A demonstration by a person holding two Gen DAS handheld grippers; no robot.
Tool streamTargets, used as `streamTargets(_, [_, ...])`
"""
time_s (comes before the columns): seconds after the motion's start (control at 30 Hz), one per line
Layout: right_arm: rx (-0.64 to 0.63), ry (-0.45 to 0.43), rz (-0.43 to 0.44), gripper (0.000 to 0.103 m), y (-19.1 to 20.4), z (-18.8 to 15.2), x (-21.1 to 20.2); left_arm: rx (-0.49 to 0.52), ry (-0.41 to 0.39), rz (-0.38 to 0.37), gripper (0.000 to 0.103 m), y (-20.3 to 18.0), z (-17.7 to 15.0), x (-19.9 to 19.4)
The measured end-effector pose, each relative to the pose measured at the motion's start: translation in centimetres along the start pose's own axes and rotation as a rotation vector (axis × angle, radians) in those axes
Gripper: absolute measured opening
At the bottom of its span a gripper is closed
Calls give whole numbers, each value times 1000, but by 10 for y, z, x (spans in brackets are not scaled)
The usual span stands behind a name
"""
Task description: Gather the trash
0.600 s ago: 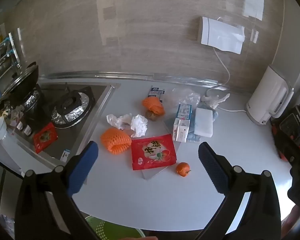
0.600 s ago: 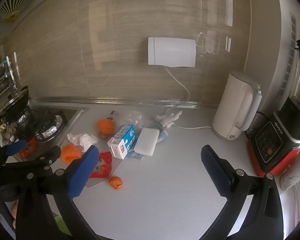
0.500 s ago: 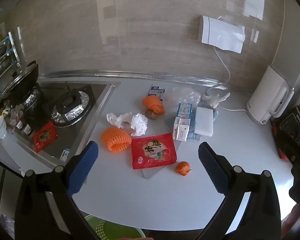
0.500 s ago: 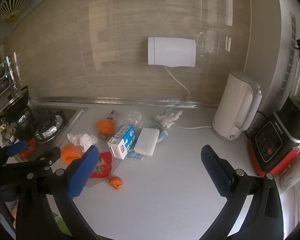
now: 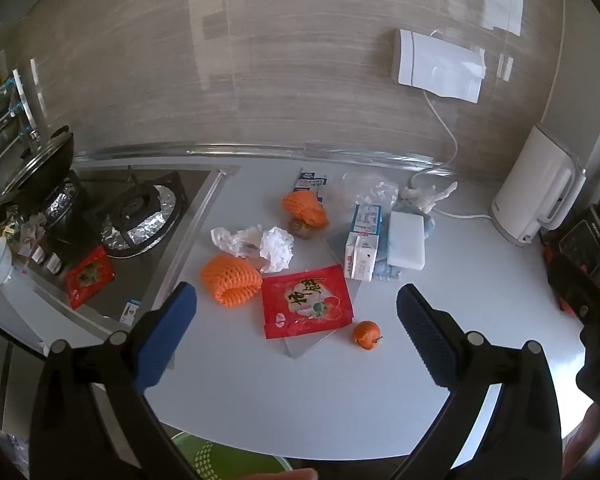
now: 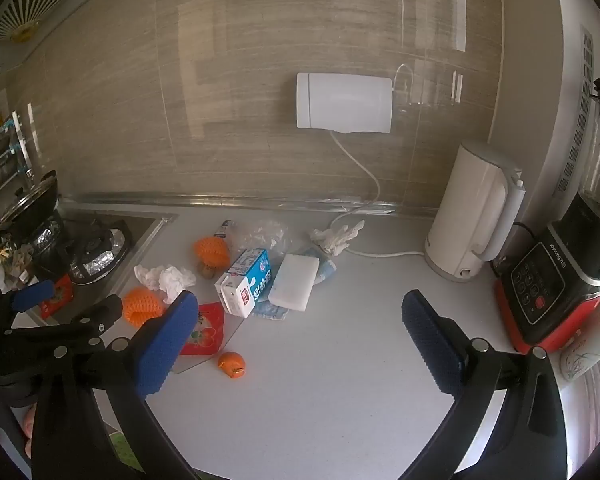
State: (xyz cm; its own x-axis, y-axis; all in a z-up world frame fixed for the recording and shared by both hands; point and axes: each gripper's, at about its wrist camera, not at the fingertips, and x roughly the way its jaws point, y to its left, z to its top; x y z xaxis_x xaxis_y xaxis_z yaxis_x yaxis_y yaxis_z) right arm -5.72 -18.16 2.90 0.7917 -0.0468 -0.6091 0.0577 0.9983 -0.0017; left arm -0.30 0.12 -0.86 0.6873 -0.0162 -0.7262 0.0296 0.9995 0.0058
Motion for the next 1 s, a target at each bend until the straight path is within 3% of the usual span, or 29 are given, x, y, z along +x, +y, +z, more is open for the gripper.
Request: streamTargets(1.0, [-2, 0, -1, 101, 1, 1, 0, -6, 7, 4, 96, 2, 4, -1])
